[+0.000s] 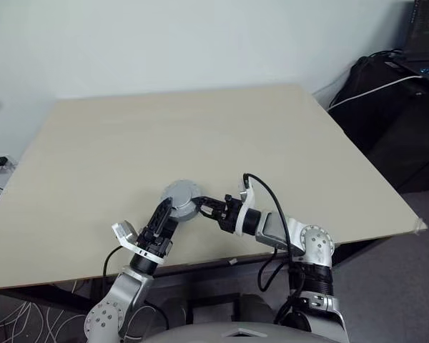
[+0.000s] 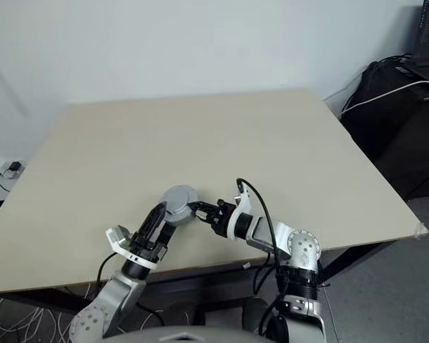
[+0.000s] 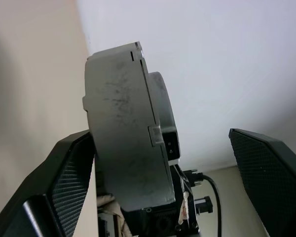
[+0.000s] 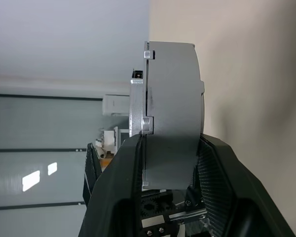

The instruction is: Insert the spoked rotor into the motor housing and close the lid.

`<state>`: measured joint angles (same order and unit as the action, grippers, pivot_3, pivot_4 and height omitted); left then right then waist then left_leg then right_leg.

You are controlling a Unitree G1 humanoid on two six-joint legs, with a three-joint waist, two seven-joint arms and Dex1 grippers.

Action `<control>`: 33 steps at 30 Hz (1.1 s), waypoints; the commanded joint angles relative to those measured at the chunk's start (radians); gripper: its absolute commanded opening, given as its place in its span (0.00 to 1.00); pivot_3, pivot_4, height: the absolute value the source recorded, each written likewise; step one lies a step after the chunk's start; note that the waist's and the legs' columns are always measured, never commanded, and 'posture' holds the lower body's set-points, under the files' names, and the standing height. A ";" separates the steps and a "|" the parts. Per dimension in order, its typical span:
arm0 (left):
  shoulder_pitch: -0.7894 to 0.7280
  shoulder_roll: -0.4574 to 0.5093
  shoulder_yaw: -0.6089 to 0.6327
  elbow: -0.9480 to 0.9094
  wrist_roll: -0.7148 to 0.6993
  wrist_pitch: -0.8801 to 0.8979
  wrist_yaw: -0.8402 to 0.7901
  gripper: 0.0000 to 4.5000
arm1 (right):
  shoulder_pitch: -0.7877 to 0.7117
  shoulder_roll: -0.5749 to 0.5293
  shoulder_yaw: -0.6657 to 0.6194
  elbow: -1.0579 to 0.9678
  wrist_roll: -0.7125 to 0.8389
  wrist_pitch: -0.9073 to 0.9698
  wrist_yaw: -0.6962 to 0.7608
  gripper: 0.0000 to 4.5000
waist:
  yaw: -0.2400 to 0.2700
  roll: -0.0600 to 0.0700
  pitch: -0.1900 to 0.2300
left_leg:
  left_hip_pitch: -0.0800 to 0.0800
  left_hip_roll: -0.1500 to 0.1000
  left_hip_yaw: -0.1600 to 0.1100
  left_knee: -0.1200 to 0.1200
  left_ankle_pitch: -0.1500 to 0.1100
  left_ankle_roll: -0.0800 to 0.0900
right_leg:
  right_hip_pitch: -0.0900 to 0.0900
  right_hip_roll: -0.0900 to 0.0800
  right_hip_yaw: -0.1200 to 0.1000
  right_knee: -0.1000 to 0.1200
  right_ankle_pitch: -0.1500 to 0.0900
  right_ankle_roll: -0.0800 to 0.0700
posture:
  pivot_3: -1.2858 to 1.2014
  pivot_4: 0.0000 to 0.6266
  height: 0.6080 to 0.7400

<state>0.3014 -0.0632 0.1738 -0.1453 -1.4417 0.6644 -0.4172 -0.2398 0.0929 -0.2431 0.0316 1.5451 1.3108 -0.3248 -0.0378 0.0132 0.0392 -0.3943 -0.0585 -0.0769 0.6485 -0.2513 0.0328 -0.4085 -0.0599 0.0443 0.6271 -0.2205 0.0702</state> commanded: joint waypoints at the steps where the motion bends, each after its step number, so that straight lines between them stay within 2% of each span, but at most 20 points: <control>1: -0.028 -0.071 -0.020 -0.016 -0.045 0.005 -0.002 1.00 | 0.037 0.060 0.080 -0.032 0.080 -0.024 -0.004 0.29 | 0.000 0.000 0.000 | 0.000 0.000 0.000 0.000 0.000 0.000 | 0.000 0.000 0.000 0.000 0.000 0.000 | 0.52 0.00 1.00; 4: -0.028 -0.067 -0.025 -0.008 -0.062 0.011 0.022 1.00 | 0.044 0.041 0.106 -0.036 0.110 -0.056 -0.015 0.29 | 0.000 0.000 0.000 | 0.000 0.000 0.000 0.001 0.000 0.000 | 0.000 0.000 0.000 0.000 0.000 0.001 | 0.52 0.00 1.00; 11: -0.031 -0.065 -0.029 -0.002 -0.075 0.012 0.038 0.50 | 0.052 0.007 0.154 -0.041 0.153 -0.109 -0.026 0.29 | 0.001 -0.001 0.000 | 0.000 0.000 0.000 0.002 0.000 0.001 | 0.001 0.000 0.000 0.000 0.001 0.002 | 0.52 0.00 1.00; 12: -0.031 -0.064 -0.030 -0.002 -0.078 0.011 0.040 0.47 | 0.052 0.004 0.159 -0.041 0.159 -0.117 -0.027 0.29 | 0.001 -0.001 -0.001 | 0.000 0.000 0.000 0.002 0.000 0.001 | 0.001 0.000 0.000 0.000 0.001 0.002 | 0.52 0.00 1.00; 18: -0.029 -0.062 -0.038 -0.003 -0.086 0.005 0.046 0.47 | 0.056 -0.017 0.181 -0.049 0.173 -0.145 -0.027 0.29 | 0.001 -0.001 -0.001 | 0.001 0.000 0.000 0.002 0.000 0.001 | 0.002 0.000 0.000 0.000 0.001 0.002 | 0.52 0.00 1.00; 24: -0.023 -0.077 -0.026 -0.002 -0.094 -0.024 0.059 0.47 | 0.057 -0.033 0.178 -0.096 0.109 -0.208 0.018 0.29 | 0.001 -0.001 -0.001 | 0.001 0.000 0.000 0.003 0.000 0.001 | 0.002 0.001 0.001 0.000 0.002 0.002 | 0.52 0.00 1.00; 33: -0.012 -0.087 -0.027 -0.004 -0.091 -0.087 0.064 0.46 | 0.077 -0.064 0.151 -0.137 0.062 -0.292 0.064 0.93 | 0.002 -0.001 -0.001 | 0.001 0.000 0.001 0.003 0.001 0.001 | 0.002 0.001 0.001 0.000 0.002 0.002 | 0.52 0.00 1.00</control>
<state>0.3043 -0.0638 0.1549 -0.1133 -1.5296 0.5889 -0.3361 -0.1599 0.0305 -0.0759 -0.0614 1.6037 1.0446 -0.2820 -0.0358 0.0119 0.0382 -0.3936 -0.0586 -0.0761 0.6517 -0.2508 0.0338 -0.4059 -0.0593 0.0452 0.6273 -0.2185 0.0724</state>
